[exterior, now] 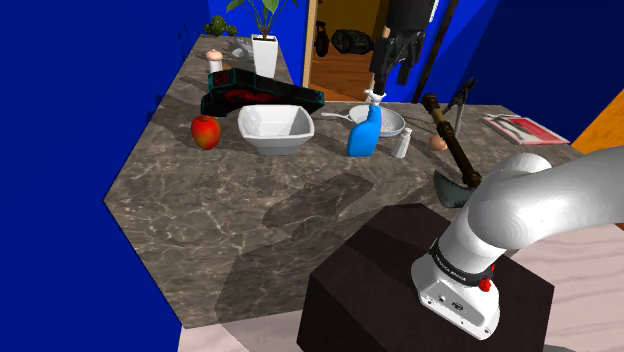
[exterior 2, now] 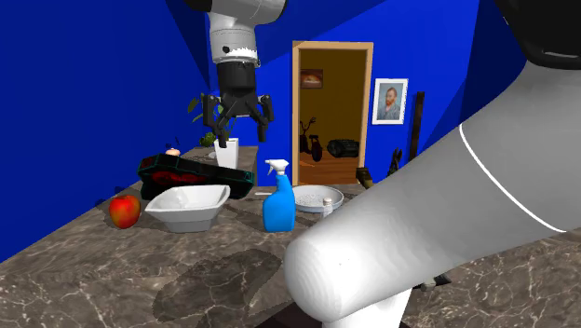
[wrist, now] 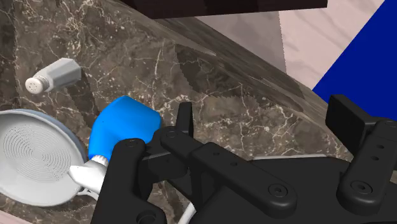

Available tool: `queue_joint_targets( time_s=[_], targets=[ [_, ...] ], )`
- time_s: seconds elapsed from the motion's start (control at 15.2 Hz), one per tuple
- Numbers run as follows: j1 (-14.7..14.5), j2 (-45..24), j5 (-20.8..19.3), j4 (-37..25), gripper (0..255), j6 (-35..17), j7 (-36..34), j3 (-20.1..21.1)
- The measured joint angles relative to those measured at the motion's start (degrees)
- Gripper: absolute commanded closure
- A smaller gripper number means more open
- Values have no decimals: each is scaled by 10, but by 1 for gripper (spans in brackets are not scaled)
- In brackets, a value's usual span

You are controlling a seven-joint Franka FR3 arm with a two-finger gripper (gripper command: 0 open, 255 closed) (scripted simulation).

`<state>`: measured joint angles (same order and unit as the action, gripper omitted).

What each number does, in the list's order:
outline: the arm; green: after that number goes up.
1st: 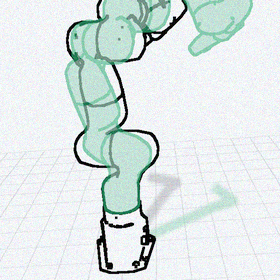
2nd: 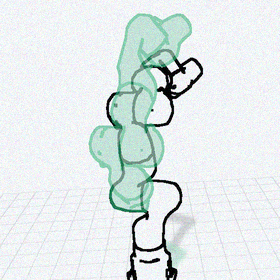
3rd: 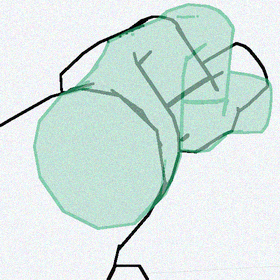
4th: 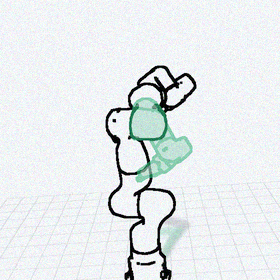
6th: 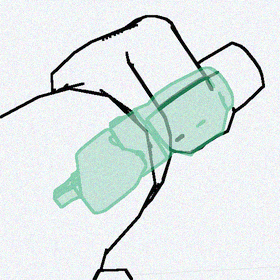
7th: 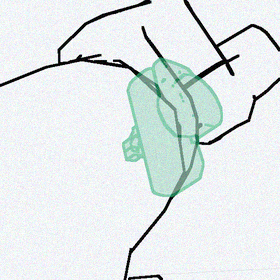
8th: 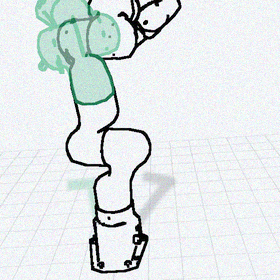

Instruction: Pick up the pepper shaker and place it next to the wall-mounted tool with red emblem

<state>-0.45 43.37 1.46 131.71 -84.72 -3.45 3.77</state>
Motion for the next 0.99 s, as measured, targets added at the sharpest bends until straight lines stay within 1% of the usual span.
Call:
queue_joint_targets(
  time_s=[0.13, 0.26, 0.66, 0.79, 0.99],
  targets=[
    [2, -1, -3, 4, 0, -5, 5, -5],
    [9, -1, -13, 22, 0, -24, 22, -23],
    [38, -12, -53, 72, 0, -91, 86, -93],
    [46, -28, -63, 72, 0, -110, 106, -115],
    [62, -46, -82, 93, 0, -152, 139, -153]
  ],
)
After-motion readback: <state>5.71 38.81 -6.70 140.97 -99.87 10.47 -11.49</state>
